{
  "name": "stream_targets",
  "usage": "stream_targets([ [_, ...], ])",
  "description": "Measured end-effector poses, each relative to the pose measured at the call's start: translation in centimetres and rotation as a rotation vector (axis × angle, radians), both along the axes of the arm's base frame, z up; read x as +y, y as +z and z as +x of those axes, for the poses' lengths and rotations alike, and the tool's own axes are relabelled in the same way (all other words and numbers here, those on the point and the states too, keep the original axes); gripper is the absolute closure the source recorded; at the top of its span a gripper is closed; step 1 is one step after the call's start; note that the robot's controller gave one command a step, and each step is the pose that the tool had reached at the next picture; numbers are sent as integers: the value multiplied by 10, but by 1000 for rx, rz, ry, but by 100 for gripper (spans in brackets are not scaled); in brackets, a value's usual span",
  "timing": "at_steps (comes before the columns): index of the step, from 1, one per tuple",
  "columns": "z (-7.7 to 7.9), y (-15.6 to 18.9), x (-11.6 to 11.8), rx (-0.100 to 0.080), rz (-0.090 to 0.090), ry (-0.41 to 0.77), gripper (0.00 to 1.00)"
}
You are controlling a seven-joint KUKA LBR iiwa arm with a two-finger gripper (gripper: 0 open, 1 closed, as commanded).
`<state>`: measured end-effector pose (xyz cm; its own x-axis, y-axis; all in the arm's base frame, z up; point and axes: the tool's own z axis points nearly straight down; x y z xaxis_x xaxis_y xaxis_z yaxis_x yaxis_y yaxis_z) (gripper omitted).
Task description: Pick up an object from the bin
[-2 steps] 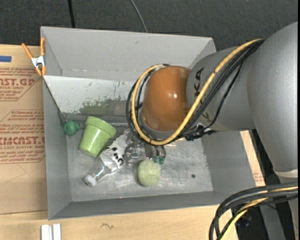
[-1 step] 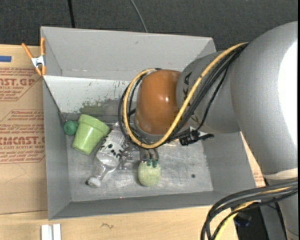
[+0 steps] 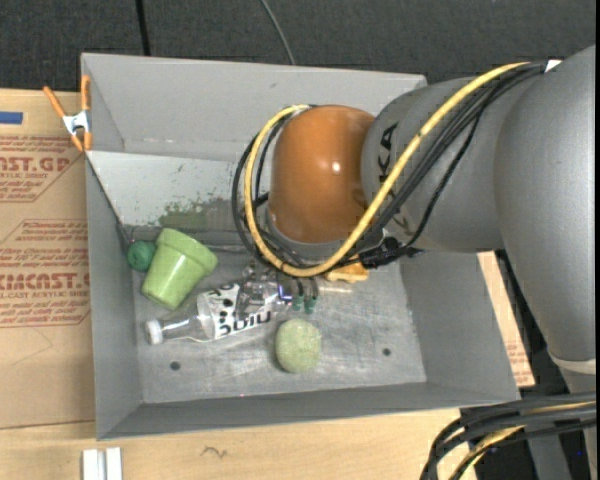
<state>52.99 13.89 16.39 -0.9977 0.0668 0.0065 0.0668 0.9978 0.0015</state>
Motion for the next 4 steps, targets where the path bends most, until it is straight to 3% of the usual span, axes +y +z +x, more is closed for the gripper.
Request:
stream_targets([
  [1,7,-4,-57,-15,0,5,100],
  [2,7,6,-58,1,-9,-17,100],
  [3,4,12,-25,-13,4,8,100],
  [4,21,43,-44,2,-4,-19,100],
])
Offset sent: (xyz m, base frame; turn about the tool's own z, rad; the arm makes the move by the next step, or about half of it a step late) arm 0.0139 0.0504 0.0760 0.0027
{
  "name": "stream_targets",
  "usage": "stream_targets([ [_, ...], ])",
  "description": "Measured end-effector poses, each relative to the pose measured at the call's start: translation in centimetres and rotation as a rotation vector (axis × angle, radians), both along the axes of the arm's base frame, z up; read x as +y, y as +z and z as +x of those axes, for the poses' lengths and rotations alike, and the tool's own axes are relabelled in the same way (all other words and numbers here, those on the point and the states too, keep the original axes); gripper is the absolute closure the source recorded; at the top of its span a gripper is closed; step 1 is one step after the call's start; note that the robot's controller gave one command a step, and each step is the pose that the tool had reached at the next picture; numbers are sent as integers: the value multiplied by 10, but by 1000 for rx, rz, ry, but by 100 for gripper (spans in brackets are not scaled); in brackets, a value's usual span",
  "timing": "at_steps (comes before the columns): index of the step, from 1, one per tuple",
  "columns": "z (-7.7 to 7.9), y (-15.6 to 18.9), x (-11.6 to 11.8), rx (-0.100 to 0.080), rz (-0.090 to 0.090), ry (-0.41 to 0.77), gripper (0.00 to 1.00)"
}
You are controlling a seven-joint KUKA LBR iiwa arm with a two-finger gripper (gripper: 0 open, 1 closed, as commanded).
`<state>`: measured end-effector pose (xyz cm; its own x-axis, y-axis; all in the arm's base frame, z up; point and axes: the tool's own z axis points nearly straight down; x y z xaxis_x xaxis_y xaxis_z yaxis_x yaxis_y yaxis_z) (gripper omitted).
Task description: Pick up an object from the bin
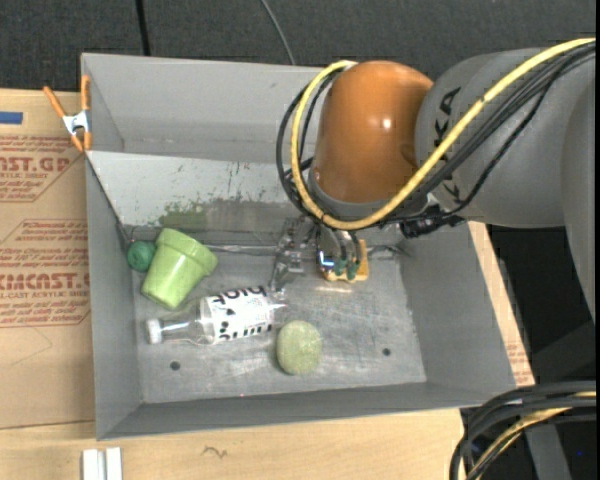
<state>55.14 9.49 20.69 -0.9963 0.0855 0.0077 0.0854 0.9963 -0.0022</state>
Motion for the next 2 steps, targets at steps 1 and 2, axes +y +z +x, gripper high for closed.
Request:
stream_targets([
  [1,11,-10,18,-26,5,-4,100],
  [2,-10,-48,16,-8,2,161,100],
])
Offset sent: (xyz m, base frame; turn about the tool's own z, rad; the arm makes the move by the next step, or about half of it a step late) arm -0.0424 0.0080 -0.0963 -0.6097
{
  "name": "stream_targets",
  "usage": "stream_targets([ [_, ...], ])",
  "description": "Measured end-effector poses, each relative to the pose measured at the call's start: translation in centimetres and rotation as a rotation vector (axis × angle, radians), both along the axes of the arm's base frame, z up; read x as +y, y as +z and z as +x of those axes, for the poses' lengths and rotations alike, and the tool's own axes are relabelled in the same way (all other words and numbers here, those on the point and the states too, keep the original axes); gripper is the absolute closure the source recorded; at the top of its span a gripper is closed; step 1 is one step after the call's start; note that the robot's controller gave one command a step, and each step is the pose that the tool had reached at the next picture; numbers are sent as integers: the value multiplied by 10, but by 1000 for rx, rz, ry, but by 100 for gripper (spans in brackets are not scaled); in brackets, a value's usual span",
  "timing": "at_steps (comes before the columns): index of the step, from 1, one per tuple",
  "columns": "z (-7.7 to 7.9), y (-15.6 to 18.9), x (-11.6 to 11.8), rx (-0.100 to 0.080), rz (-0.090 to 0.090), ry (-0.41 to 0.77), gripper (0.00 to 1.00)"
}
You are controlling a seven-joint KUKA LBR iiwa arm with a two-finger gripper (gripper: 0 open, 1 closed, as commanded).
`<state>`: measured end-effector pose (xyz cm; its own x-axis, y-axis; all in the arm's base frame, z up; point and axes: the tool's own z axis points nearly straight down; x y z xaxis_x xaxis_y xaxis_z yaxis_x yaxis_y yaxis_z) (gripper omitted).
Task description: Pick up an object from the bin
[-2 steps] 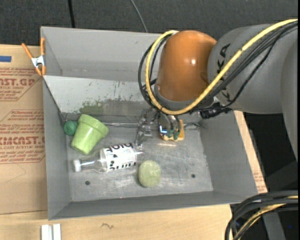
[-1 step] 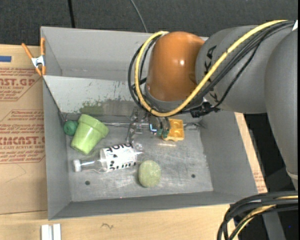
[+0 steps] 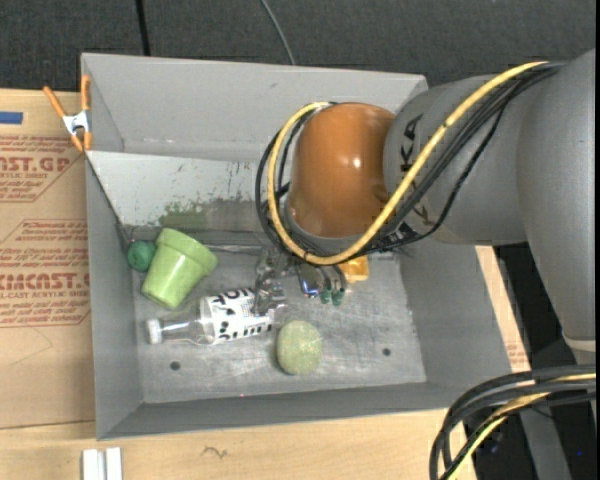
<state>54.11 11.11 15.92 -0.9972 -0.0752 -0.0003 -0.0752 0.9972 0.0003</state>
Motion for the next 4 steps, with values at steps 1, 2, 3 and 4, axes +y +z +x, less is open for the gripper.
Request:
stream_targets([
  [1,2,-27,2,-2,0,201,100],
  [2,-14,-30,-11,8,1,93,100],
  [3,-6,26,-3,5,-1,68,100],
  [4,0,23,-35,-16,4,132,100],
])
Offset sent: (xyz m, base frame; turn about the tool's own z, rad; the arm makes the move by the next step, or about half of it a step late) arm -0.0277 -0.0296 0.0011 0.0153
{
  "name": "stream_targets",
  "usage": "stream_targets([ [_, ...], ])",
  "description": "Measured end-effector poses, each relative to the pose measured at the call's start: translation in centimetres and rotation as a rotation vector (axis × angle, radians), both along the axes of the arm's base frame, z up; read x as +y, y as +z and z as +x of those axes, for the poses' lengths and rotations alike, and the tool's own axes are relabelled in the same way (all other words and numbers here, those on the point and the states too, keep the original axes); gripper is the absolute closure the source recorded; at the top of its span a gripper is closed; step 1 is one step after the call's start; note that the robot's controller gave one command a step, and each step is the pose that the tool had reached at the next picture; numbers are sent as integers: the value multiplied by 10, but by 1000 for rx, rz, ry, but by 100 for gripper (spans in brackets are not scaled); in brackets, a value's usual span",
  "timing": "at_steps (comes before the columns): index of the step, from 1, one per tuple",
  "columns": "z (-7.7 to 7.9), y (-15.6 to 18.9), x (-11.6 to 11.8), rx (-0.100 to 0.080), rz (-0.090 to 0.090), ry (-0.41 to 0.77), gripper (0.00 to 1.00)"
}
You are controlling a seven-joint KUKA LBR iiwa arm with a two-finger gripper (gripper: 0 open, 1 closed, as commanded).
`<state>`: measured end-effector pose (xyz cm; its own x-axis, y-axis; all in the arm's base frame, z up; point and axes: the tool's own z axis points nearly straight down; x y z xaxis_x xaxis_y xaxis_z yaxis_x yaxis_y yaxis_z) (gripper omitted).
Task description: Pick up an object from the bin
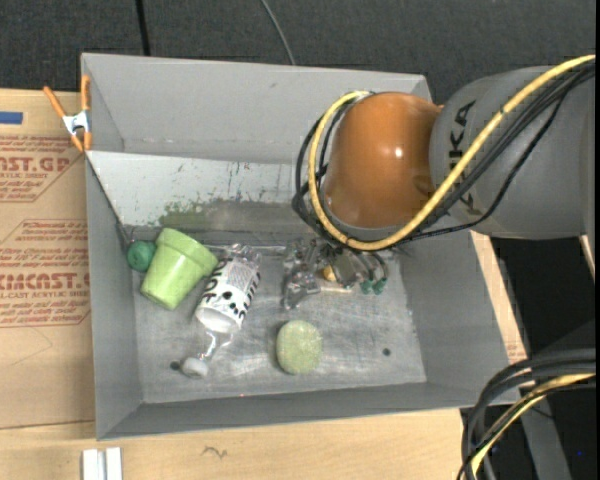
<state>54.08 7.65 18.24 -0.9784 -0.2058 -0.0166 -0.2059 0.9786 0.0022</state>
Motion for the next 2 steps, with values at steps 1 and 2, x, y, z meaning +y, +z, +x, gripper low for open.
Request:
stream_targets([
  [1,-10,-19,-27,21,-10,-42,100],
  [2,-14,-38,2,11,-5,106,100],
])
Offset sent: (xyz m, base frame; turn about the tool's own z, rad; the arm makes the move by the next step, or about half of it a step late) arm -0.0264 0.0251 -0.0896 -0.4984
